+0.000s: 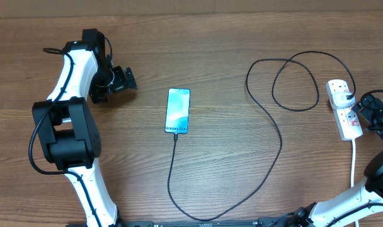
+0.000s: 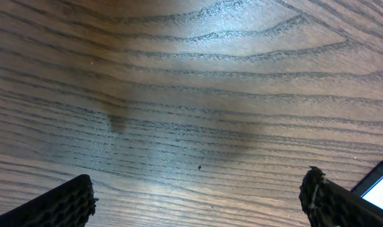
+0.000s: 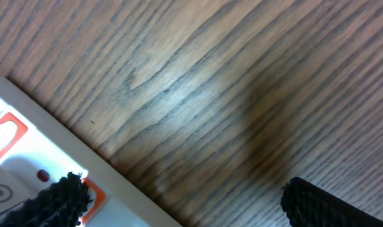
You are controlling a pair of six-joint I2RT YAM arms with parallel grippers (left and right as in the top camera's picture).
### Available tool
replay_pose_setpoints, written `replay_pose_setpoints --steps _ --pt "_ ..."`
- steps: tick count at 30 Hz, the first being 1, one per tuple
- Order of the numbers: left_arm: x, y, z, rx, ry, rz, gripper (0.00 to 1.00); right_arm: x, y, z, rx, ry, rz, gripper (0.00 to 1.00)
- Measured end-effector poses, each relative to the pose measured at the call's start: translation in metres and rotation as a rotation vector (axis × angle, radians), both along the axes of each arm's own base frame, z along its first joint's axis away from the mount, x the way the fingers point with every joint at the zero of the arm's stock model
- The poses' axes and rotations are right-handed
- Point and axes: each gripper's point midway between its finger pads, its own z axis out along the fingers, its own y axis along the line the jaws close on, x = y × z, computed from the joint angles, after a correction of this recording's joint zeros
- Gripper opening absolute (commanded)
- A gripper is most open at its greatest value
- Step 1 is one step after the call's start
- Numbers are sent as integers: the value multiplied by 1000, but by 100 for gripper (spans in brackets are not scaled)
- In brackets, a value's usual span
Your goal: Plug charger to phone and switch on socket
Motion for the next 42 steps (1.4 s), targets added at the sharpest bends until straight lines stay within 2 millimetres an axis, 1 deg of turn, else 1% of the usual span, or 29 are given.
replay_pose_setpoints --steps 4,9,16,42 --pt "0 0 0 0 0 0 99 7 -1 2 -4 -36 9 100" --pt "0 0 0 0 0 0 100 9 -2 3 -5 -46 13 100" --pt "0 0 0 0 0 0 100 3 5 0 28 -21 14 100" --pt "0 0 0 0 0 0 100 -5 14 1 74 -6 10 100"
